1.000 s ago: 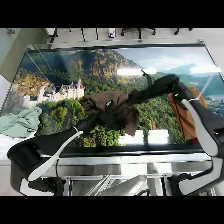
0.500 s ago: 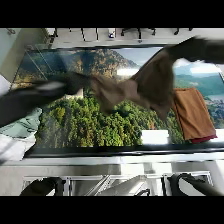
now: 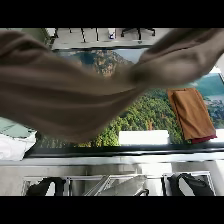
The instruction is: Fold the shirts.
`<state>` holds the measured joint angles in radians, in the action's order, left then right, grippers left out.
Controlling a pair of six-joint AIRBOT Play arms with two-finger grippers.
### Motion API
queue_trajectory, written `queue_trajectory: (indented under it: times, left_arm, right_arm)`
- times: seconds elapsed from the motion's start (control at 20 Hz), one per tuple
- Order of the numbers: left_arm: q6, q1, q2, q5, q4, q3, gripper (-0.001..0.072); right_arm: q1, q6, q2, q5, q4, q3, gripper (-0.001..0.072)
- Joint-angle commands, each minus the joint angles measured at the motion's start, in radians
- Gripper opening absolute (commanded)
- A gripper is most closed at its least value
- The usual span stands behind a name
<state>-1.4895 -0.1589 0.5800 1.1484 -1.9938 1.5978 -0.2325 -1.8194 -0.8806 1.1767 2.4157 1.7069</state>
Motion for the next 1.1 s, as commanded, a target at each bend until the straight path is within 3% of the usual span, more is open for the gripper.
queue_trajectory:
  times: [0.0, 0.15, 0.35, 0.6, 0.9, 0.95, 1.0, 1.05]
  left_arm:
    - [-0.101, -0.099, 0.125, 0.111, -0.089, -0.101, 0.0015]
    - [-0.224, -0.069, 0.255, 0.057, -0.261, -0.342, 0.0016]
    - [-0.268, 0.038, 0.446, -0.136, -0.25, -0.604, 0.0015]
    - [-0.284, 0.055, 0.637, -0.196, -0.253, -0.645, 0.0015]
    - [-0.311, 0.043, 0.706, -0.098, -0.25, -0.572, 0.0015]
    - [-0.321, 0.043, 0.706, -0.088, -0.249, -0.581, 0.0015]
    - [-0.325, 0.043, 0.706, -0.084, -0.251, -0.592, 0.0016]
    - [-0.328, 0.043, 0.706, -0.083, -0.25, -0.603, 0.0016]
  right_arm:
    - [0.021, 0.066, -0.124, 0.081, -0.034, -0.142, 0.0023]
    - [0.119, 0.065, -0.244, 0.013, -0.031, -0.428, 0.0023]
    - [0.225, 0.063, -0.418, -0.145, -0.031, -0.71, 0.0023]
    - [0.226, 0.063, -0.534, -0.192, -0.014, -0.722, 0.0023]
    - [0.158, 0.078, -0.533, -0.202, -0.013, -0.698, 0.0038]
    - [0.149, 0.077, -0.531, -0.188, -0.011, -0.697, 0.0156]
    - [0.145, 0.066, -0.53, -0.176, -0.012, -0.691, 0.0366]
    - [0.143, 0.062, -0.528, -0.167, -0.011, -0.68, 0.043]
